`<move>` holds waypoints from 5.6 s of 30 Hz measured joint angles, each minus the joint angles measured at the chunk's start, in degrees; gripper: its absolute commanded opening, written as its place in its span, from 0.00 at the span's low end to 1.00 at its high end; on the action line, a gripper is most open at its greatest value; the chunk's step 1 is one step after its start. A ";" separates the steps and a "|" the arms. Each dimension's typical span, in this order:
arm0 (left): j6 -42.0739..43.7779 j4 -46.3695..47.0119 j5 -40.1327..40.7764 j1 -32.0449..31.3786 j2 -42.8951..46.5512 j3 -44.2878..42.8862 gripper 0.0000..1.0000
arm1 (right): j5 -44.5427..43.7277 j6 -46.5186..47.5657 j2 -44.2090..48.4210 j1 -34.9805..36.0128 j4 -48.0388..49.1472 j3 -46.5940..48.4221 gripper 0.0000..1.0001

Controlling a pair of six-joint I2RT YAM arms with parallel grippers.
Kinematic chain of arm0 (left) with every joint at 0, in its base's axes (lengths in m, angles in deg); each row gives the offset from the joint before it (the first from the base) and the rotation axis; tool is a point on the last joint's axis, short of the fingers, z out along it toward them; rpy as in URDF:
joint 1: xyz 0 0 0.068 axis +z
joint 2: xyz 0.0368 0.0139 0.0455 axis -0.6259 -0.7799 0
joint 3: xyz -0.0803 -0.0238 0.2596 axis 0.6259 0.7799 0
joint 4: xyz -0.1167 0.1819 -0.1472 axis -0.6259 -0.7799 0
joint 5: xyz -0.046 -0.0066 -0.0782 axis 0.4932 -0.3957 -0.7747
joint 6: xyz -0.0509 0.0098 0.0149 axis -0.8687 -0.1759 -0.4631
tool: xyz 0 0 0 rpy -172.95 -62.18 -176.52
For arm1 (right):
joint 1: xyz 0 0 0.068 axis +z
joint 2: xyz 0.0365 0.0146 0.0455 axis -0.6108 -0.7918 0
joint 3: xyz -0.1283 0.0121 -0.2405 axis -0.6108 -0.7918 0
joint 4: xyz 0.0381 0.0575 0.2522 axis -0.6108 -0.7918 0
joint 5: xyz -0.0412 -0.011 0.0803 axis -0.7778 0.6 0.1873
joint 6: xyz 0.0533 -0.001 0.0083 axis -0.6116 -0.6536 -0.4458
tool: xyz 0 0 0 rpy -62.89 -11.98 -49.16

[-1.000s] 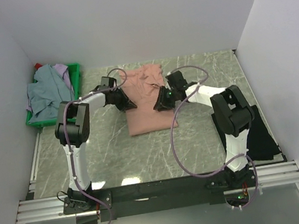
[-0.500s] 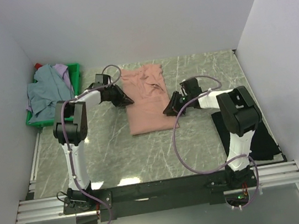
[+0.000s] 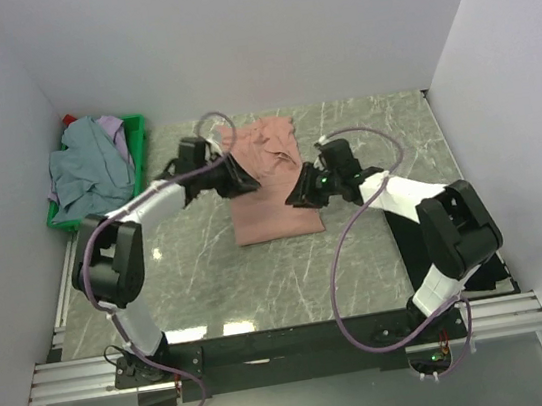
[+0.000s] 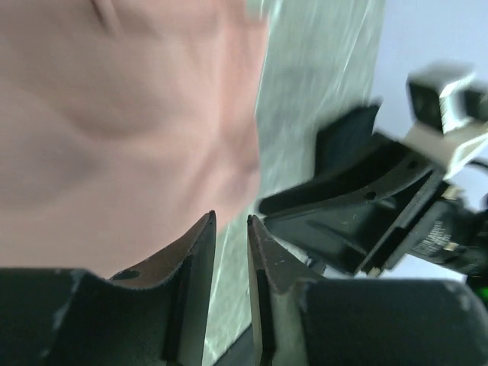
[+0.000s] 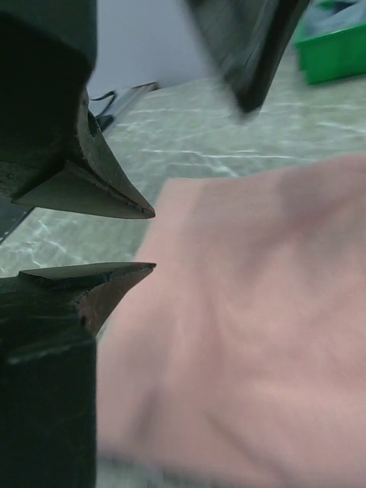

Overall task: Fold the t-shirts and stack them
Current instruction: Fold the tshirt

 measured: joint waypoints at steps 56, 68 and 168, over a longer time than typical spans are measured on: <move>-6.88 6.64 11.26 -6.25 8.76 29.35 0.18 | -6.40 4.59 3.32 -7.78 2.78 -15.82 0.40; -6.51 1.29 14.16 -7.80 14.49 31.32 0.01 | -4.72 4.00 8.66 -5.81 1.81 -21.75 0.00; -21.14 -12.00 15.08 -23.91 46.21 47.12 0.01 | -8.90 -12.33 62.45 10.29 -27.91 -38.18 0.00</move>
